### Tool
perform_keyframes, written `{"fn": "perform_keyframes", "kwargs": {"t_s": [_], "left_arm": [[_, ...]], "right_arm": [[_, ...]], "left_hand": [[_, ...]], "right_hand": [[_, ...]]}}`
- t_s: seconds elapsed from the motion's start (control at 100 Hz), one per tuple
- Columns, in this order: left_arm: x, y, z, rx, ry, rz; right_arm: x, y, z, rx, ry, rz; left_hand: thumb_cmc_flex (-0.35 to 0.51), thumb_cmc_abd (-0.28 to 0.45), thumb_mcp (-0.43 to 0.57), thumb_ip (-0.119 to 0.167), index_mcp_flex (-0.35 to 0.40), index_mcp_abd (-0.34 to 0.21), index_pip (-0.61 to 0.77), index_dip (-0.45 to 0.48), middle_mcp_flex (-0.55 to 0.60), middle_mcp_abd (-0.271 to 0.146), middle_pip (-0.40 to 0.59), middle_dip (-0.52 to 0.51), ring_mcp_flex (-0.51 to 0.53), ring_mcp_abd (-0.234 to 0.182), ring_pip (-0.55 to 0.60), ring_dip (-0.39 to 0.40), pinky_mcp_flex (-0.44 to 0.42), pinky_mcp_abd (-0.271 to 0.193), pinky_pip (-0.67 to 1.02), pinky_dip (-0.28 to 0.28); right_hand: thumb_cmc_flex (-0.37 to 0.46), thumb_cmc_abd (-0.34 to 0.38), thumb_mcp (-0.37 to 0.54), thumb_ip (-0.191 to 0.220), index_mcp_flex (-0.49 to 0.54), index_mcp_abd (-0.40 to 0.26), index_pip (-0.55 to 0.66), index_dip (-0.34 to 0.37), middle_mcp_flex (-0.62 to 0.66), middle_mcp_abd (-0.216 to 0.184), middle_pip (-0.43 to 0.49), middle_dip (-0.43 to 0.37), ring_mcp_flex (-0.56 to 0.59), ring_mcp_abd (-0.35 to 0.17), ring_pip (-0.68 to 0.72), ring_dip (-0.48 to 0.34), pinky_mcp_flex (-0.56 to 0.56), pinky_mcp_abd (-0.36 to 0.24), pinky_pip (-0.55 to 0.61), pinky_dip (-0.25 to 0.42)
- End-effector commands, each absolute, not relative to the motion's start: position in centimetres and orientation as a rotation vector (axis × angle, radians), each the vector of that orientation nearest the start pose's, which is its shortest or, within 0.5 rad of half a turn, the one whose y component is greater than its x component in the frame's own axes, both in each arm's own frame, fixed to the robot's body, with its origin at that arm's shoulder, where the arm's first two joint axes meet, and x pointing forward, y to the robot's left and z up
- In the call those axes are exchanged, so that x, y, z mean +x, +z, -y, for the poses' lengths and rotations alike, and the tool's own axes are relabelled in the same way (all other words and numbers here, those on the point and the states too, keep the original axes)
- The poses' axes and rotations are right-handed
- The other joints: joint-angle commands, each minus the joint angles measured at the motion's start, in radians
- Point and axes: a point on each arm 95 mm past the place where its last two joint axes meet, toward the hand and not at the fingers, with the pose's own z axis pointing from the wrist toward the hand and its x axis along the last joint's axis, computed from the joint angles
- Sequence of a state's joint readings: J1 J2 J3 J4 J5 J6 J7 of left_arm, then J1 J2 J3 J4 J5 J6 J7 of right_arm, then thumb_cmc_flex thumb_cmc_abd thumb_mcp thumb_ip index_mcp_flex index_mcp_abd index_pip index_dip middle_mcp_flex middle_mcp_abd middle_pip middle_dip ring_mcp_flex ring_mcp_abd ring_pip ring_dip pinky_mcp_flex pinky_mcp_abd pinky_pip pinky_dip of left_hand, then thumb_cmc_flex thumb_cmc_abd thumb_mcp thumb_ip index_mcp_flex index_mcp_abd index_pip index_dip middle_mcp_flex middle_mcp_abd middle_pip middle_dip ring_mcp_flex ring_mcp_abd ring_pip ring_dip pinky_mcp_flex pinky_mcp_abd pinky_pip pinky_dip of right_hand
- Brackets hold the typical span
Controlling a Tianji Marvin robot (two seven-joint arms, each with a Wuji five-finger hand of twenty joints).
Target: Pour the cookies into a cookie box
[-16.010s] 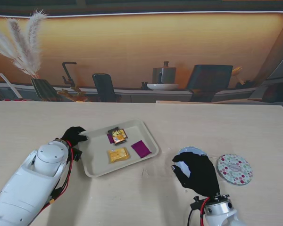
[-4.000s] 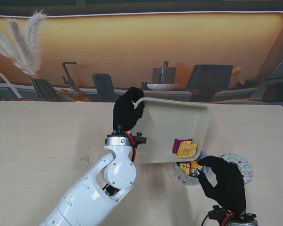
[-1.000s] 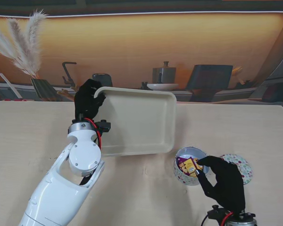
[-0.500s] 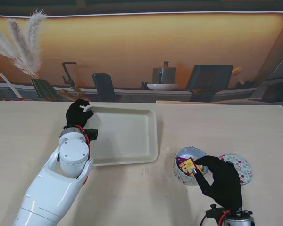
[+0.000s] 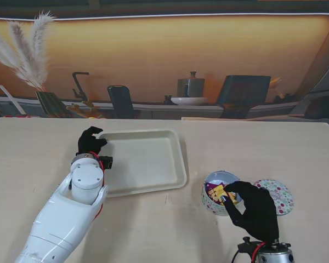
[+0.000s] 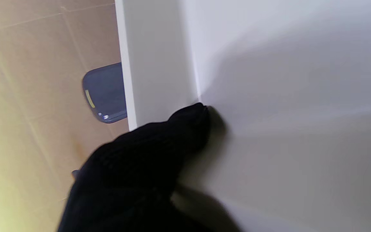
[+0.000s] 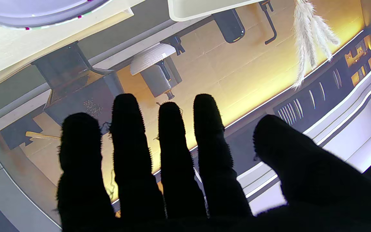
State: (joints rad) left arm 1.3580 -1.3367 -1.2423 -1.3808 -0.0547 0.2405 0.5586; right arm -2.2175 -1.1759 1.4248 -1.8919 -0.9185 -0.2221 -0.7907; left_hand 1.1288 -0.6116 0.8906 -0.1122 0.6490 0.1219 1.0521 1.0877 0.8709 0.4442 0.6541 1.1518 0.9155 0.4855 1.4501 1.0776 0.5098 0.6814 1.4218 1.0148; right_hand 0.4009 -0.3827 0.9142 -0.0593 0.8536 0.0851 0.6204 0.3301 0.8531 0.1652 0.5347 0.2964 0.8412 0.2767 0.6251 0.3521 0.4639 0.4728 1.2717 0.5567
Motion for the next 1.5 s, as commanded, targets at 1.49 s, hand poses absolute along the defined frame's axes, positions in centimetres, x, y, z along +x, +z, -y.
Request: {"fn": "perform_keyframes", "kwargs": {"t_s": [1.49], "left_arm": [[44.7,-31.9,-4.8,-2.126,-1.598,-0.52]], "right_arm": [[22.2,-32.1,1.8,1.199,1.881,-0.826]], "left_hand": [[-0.099,0.28,-0.493,0.264,-0.355,-0.092,-0.636,-0.66,-0.754,-0.439,-0.63,-0.804,-0.868,-0.559,-1.455,-0.866,-0.548,-0.64,-1.421,-0.731]], "right_hand": [[-0.02,0.01,-0.004,0.02,0.01,-0.01,-0.02,0.02,0.013,0.002,-0.004,-0.003,-0.01,0.03,0.002,0.002,-0.011,0.017,-0.003,-0.003]]}}
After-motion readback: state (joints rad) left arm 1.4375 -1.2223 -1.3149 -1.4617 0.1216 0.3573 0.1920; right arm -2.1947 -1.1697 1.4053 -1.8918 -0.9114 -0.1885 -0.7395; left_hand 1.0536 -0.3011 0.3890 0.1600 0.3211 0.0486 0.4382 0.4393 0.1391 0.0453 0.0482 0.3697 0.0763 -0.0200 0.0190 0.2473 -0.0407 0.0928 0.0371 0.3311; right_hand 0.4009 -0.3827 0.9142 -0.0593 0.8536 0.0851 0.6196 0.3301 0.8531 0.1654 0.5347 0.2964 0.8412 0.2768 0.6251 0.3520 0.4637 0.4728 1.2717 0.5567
